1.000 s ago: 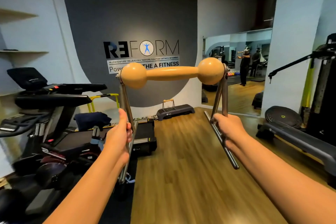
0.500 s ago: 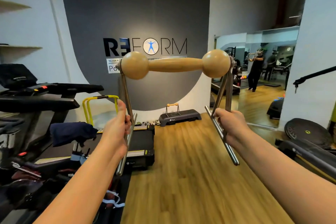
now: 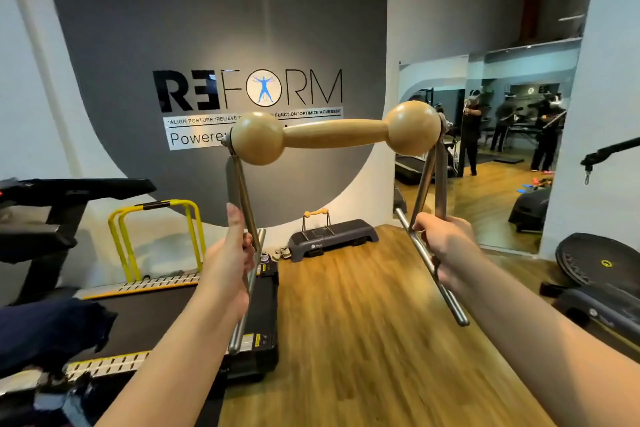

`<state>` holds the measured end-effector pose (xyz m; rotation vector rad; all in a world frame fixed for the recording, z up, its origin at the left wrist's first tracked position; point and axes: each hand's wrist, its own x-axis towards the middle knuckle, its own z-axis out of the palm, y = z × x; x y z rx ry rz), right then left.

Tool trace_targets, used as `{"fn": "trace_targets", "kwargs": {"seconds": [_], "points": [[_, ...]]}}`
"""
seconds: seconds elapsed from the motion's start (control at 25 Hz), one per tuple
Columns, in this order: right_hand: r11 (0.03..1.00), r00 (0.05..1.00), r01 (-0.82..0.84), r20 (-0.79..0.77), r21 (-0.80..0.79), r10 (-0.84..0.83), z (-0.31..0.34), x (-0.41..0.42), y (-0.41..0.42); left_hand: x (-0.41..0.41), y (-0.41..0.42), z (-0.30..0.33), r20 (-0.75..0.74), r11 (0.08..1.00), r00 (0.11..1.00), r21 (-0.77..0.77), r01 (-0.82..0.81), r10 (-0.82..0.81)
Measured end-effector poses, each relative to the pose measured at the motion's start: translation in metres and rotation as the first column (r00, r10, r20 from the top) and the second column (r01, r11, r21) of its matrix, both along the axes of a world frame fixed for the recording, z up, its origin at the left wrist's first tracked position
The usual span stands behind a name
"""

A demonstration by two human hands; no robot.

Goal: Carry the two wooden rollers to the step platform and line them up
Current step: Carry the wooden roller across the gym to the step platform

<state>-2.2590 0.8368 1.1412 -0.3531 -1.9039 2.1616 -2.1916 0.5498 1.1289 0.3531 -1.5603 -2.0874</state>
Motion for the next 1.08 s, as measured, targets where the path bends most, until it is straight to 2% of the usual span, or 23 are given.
{"fn": "trace_targets", "kwargs": {"seconds": [0.2,0.6,0.76,1.08], "points": [[0.998,0.997,0.065,0.035,-0.025,-0.064,0.002,-0.122,-0.030,-0.135,-0.030,0.009,-0.042,1.000,0.999,0.011,0.025,-0.025],[0.998,0.999,0.030,-0.028,0.049,-0.029,-0.021,-0.376,-0.044,-0.391,-0.033,-0.014,-0.056,1.000,0.998,-0.010,0.000,-0.001],[0.997,0.998,-0.032,-0.050,0.072,0.036,-0.020,-0.498,-0.041,-0.508,-0.026,-0.006,0.022,0.999,1.000,0.028,-0.016,0.015],[0.996,1.000,0.031,-0.008,0.087,-0.031,-0.018,-0.724,-0.056,-0.724,-0.039,-0.017,0.081,0.999,0.996,0.035,-0.025,0.022]]}}
